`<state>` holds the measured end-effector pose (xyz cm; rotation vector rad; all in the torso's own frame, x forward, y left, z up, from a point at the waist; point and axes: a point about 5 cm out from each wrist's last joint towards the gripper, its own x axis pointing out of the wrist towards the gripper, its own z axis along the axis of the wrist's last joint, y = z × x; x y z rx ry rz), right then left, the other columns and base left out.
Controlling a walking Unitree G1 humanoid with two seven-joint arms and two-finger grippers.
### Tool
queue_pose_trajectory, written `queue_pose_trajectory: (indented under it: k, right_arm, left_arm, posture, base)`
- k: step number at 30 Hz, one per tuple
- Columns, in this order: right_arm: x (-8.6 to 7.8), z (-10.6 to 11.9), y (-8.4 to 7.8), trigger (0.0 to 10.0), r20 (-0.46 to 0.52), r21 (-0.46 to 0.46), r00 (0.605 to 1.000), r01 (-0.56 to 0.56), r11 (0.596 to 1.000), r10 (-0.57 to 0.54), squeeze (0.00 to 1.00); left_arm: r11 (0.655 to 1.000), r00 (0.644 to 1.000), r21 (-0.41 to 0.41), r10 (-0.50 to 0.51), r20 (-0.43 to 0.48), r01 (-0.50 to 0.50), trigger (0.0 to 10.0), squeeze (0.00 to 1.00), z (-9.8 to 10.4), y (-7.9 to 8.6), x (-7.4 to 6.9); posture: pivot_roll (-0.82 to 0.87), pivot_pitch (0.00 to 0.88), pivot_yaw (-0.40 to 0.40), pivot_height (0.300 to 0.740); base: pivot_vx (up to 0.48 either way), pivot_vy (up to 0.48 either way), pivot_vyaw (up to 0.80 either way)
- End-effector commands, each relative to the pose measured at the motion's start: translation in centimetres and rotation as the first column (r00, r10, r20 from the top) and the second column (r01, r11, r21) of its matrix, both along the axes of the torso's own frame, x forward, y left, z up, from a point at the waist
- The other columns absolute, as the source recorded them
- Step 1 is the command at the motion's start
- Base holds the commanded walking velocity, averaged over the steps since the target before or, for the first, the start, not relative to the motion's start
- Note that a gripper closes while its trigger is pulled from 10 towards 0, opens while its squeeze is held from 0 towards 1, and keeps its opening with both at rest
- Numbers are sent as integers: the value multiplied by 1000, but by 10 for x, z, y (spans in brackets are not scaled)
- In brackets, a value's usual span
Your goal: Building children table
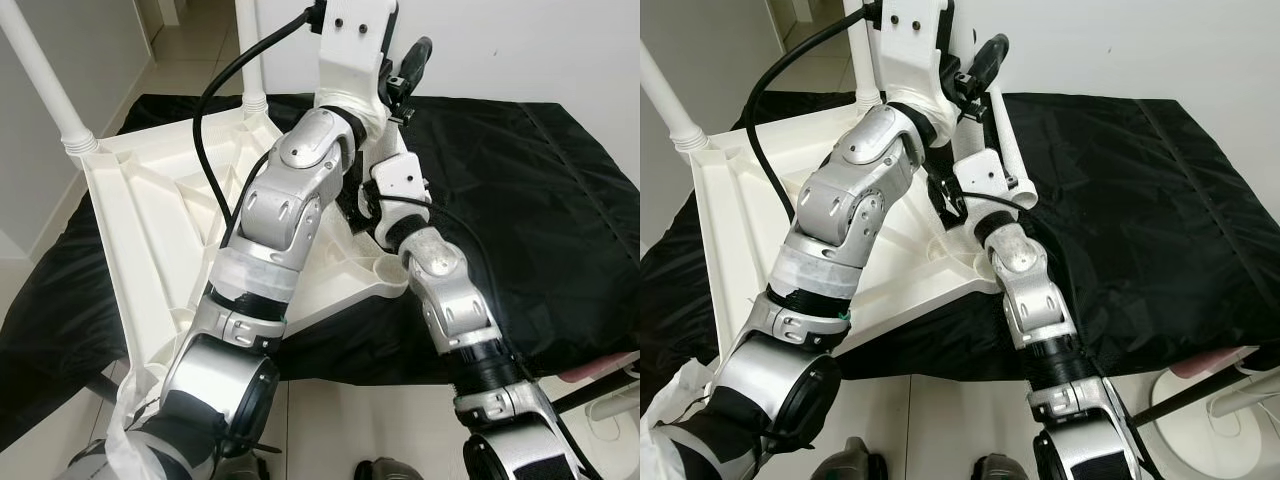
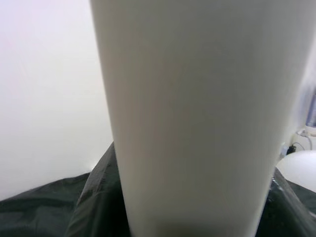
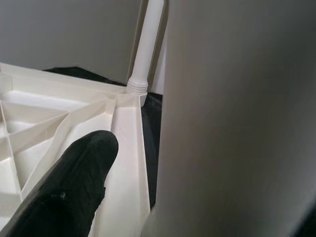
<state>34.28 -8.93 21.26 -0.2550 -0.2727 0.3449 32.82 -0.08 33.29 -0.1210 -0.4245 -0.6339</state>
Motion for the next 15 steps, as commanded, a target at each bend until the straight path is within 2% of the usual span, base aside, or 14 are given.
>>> queue_pose_trajectory:
  k: [1, 9, 10, 11, 12, 13, 15]
  right_arm:
    - [2, 3, 0, 10000, 8, 5, 1000, 8, 1000, -8, 0]
    - [10, 10, 2, 10000, 23, 21, 1000, 13, 1000, -14, 0]
    - [11, 11, 2, 6353, 23, 26, 1000, 13, 1000, -13, 0]
    - [12, 12, 3, 6353, 24, 29, 1000, 12, 1000, -13, 0]
    - [13, 12, 3, 3098, 24, 29, 1000, 13, 999, -14, 0]
    - [13, 12, 3, 1333, 23, 31, 1000, 18, 999, -18, 0]
    - [14, 12, 3, 1333, 20, 35, 1000, 21, 999, -22, 0]
  left_arm:
    - [999, 999, -2, 47, 1, -47, 10000, 0, 2, 1, -1]
    - [999, 999, 0, 51, 0, -51, 10000, 0, 2, 0, -2]
    - [999, 999, 0, 51, 0, -51, 10000, 0, 2, -1, -2]
    - [999, 999, 0, 51, 0, -51, 10000, 0, 2, -1, -2]
    - [999, 999, 0, 50, 0, -50, 10000, 0, 3, -1, -2]
    - [999, 999, 0, 49, 1, -49, 10000, 0, 3, -2, -3]
    - [999, 999, -1, 49, 1, -49, 10000, 0, 4, -2, -3]
  posture:
    - [-23, 0, -1, 740]
    - [-21, 0, -1, 740]
    - [-20, 0, -1, 740]
    - [-19, 0, -1, 740]
    - [-19, 0, -1, 740]
    - [-17, 0, -2, 740]
    - [-17, 0, -2, 740]
  base:
    - [0, 0, 0]
    - [0, 0, 0]
    - [0, 0, 0]
    - [0, 0, 0]
    - [0, 0, 0]
    - [0, 0, 0]
    - [0, 0, 0]
